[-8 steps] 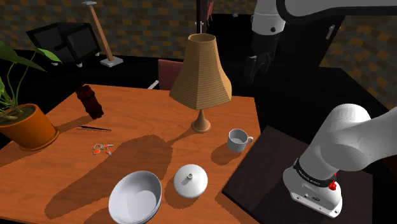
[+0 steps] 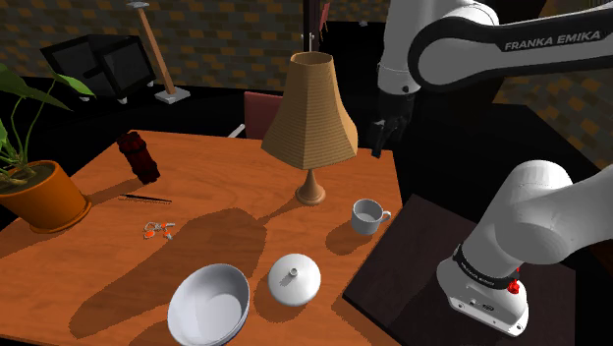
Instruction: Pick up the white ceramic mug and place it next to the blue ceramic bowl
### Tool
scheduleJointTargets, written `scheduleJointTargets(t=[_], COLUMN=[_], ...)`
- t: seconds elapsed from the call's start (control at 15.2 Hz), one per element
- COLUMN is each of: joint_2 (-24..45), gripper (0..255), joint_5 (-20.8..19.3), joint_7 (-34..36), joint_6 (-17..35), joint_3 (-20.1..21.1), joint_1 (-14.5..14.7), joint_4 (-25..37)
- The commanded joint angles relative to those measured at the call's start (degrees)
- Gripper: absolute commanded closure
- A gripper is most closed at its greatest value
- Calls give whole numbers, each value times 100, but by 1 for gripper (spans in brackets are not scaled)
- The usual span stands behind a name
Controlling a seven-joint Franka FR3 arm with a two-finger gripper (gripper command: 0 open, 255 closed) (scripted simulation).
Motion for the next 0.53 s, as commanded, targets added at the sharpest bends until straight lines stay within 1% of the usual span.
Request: scheduleJointTargets(t=[0.0,0.26,0.46], joint_2=[107,431,816], gripper=[0,0,0], joint_5=[21,53,71], joint_7=[53,150,230], joint_6=[460,1355,2088], joint_3=[26,79,124], joint_1=[14,39,54], joint_4=[-338,-912,-1264])
